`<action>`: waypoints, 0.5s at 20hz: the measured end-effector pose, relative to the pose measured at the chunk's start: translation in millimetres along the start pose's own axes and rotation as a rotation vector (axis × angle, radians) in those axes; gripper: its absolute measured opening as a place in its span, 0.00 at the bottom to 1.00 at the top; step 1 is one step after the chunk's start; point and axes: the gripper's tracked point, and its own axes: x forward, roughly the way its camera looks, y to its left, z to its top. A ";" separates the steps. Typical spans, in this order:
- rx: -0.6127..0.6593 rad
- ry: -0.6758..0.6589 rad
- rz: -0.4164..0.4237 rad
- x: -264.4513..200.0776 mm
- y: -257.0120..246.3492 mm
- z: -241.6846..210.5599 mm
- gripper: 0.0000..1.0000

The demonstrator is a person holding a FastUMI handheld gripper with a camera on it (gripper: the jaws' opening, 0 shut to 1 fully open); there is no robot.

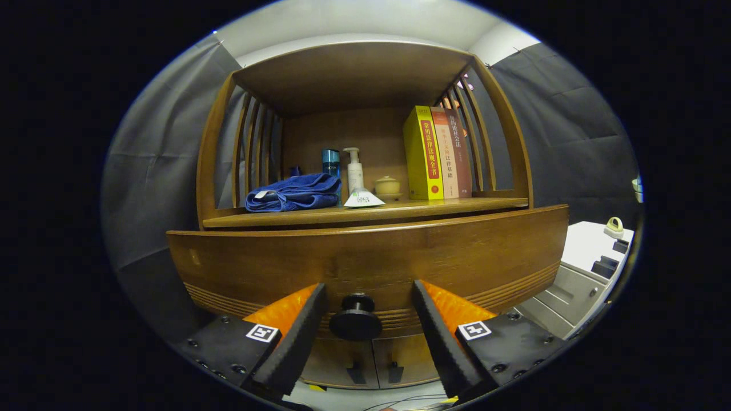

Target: Pull open the drawer, take out the items inside it, and place them on the countertop above the cabinet.

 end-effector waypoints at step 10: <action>-0.047 0.004 -0.004 43.9 -1.3 0.4 0.98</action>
